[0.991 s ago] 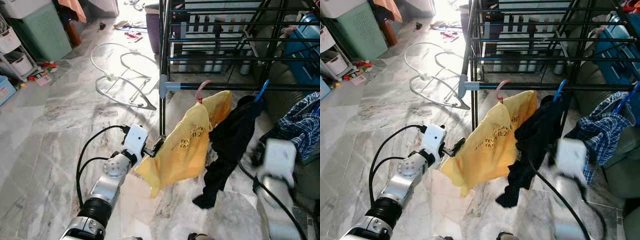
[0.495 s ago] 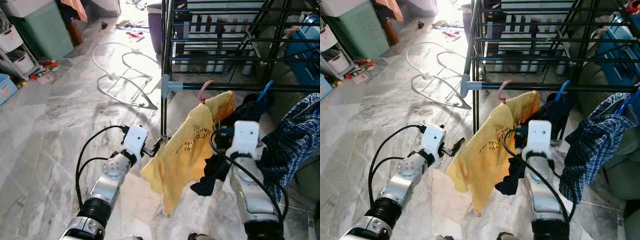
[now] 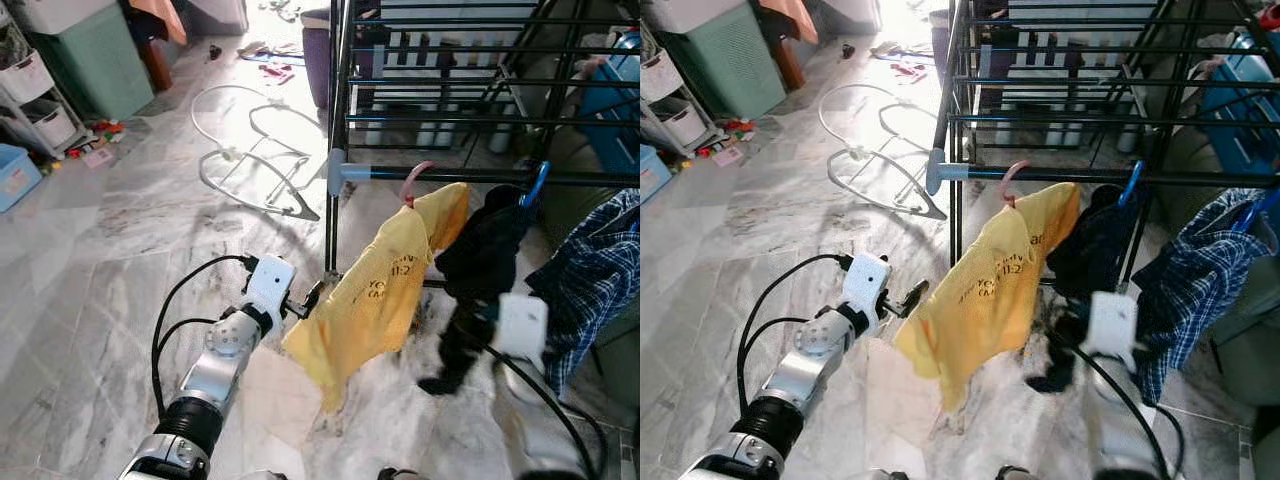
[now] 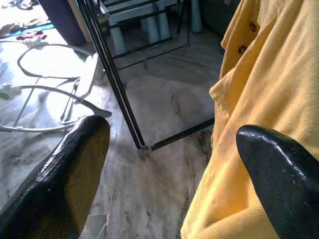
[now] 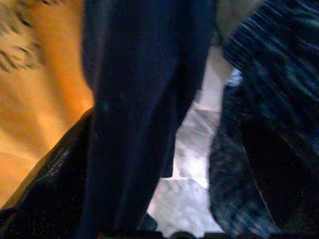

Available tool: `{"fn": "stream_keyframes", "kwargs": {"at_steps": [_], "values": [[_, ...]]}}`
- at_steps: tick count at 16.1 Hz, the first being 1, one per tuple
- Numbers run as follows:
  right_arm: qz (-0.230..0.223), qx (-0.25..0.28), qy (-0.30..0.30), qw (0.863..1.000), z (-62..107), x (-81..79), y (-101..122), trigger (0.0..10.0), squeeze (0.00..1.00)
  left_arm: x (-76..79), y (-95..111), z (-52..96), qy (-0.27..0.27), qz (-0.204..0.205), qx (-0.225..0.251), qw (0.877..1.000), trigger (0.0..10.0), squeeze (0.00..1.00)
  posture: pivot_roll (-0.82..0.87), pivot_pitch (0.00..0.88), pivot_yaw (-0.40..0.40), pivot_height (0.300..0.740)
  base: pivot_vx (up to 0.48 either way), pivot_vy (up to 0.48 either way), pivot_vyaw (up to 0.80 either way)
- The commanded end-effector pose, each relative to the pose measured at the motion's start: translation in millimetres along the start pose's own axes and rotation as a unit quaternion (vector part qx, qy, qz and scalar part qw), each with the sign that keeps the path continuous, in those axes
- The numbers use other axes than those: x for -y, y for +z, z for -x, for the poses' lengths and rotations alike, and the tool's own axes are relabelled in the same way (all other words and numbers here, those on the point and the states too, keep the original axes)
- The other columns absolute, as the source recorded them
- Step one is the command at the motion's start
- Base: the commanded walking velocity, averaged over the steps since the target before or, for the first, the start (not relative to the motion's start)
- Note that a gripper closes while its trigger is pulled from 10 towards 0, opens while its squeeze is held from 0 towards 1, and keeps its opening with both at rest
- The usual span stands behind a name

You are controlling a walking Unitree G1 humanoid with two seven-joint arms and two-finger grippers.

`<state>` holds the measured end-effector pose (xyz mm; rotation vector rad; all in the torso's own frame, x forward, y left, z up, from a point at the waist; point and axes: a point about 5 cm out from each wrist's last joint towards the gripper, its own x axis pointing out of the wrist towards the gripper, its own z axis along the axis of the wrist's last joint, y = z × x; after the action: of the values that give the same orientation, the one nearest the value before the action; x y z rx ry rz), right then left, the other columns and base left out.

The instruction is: Hang hanger

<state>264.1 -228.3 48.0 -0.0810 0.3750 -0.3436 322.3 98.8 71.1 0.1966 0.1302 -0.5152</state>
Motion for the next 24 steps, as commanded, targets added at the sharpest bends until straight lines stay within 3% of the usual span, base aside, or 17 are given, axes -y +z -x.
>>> {"fn": "stream_keyframes", "kwargs": {"at_steps": [1,5,8,12,15,19,22,24], "values": [[0.001,0.007,-0.018,1.0,3.5,9.5,2.8,10.0,0.0,-1.7,1.5,-1.4,-0.004,-0.003,-0.002,1.0,10.0,0.0,0.03,0.098,0.077,0.74,0.0,0.0,0.0],[0.02,0.035,0.002,0.999,8.9,17.9,12.8,10.0,0.0,2.6,1.0,-4.8,-0.011,-0.004,-0.005,1.0,10.0,0.0,0.01,0.09,0.083,0.74,0.0,0.0,0.0],[0.054,0.042,0.045,0.997,-2.0,27.5,29.5,10.0,0.0,5.4,0.8,-7.0,-0.009,0.001,-0.007,1.0,10.0,0.0,0.01,0.083,0.069,0.74,0.0,0.0,0.0],[0.076,0.058,0.01,0.995,-17.5,64.3,60.1,10.0,0.0,4.4,0.2,-6.3,0.003,0.004,-0.002,1.0,10.0,0.0,0.03,0.077,0.046,0.74,0.0,0.0,0.0],[0.062,0.065,0.031,0.995,-21.9,59.2,66.1,10.0,0.0,1.8,-2.5,-4.8,0.012,0.006,-0.007,1.0,10.0,0.0,0.03,0.077,0.043,0.74,0.0,0.0,0.0],[0.071,0.055,0.107,0.99,-27.0,34.5,74.6,10.0,0.0,4.4,-1.2,-7.0,0.008,0.005,-0.006,1.0,10.0,0.0,0.03,0.073,0.041,0.74,0.0,0.0,0.0],[0.089,0.021,0.108,0.99,-16.7,39.2,55.8,10.0,0.0,4.4,-2.3,-6.5,0.013,0.007,-0.008,1.0,10.0,0.0,0.04,0.075,0.031,0.74,0.0,0.0,0.0],[0.086,-0.003,0.097,0.992,2.0,46.8,31.9,10.0,0.0,2.8,-5.0,-5.0,0.02,0.011,-0.013,1.0,10.0,0.0,0.04,0.075,0.031,0.74,0.0,0.0,0.0]]}}
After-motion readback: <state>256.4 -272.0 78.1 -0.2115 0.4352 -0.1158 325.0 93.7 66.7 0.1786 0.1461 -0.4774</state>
